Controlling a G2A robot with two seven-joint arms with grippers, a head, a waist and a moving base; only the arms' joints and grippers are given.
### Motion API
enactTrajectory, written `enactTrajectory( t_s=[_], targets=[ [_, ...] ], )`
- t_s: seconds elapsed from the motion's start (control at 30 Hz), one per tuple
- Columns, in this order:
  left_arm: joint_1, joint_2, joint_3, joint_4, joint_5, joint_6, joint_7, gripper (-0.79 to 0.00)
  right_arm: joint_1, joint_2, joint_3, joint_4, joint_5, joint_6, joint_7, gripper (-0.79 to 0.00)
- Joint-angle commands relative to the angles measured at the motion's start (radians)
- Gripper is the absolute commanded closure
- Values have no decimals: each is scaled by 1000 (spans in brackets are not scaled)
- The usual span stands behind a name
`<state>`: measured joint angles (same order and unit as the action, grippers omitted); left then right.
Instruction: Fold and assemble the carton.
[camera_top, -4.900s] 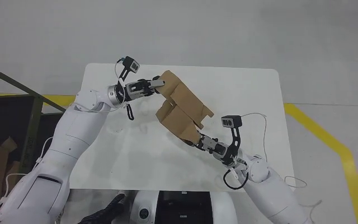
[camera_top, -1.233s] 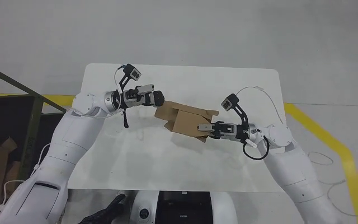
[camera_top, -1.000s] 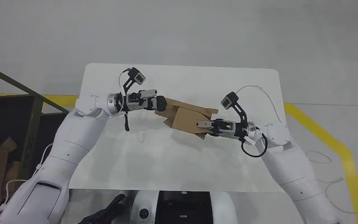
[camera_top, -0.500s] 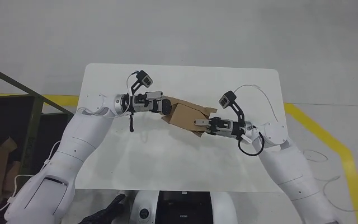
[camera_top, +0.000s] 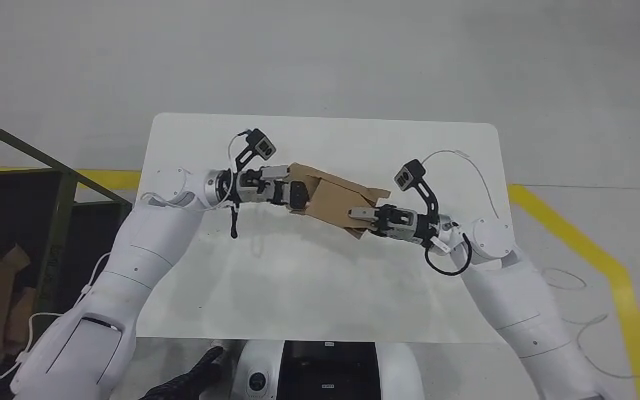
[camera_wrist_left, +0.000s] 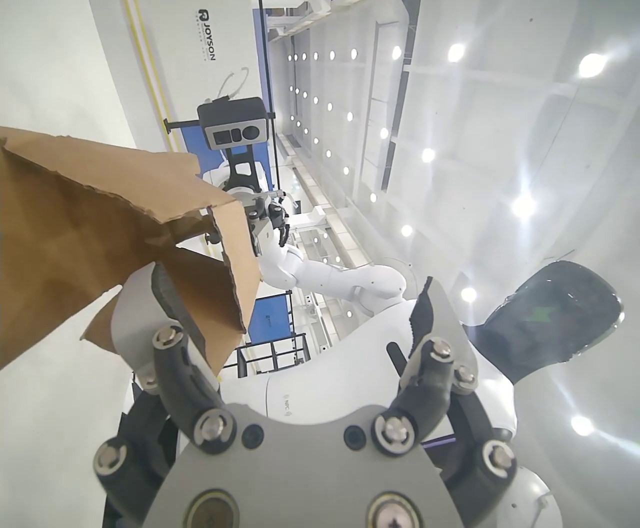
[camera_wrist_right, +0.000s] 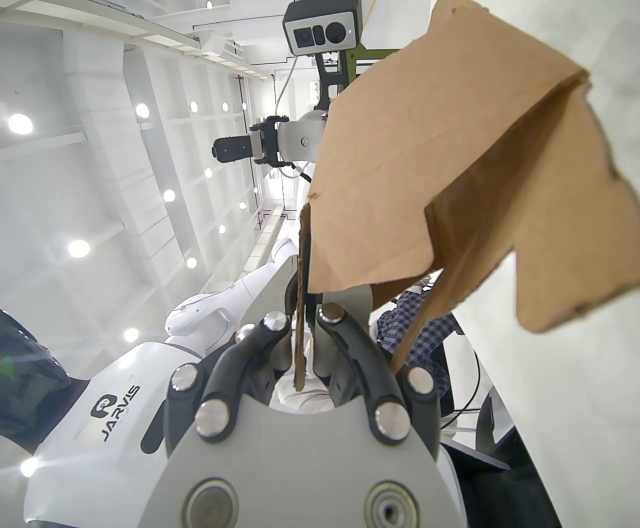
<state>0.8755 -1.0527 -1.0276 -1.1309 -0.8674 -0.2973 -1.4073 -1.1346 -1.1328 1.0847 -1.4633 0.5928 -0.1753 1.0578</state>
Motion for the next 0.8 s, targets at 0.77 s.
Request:
enactTrajectory(
  t_s=[0.77],
  targets=[
    [-65,-53,72,82,-2,23,-111,-785,59,-22,-61,77,45,36,80,0]
  ],
)
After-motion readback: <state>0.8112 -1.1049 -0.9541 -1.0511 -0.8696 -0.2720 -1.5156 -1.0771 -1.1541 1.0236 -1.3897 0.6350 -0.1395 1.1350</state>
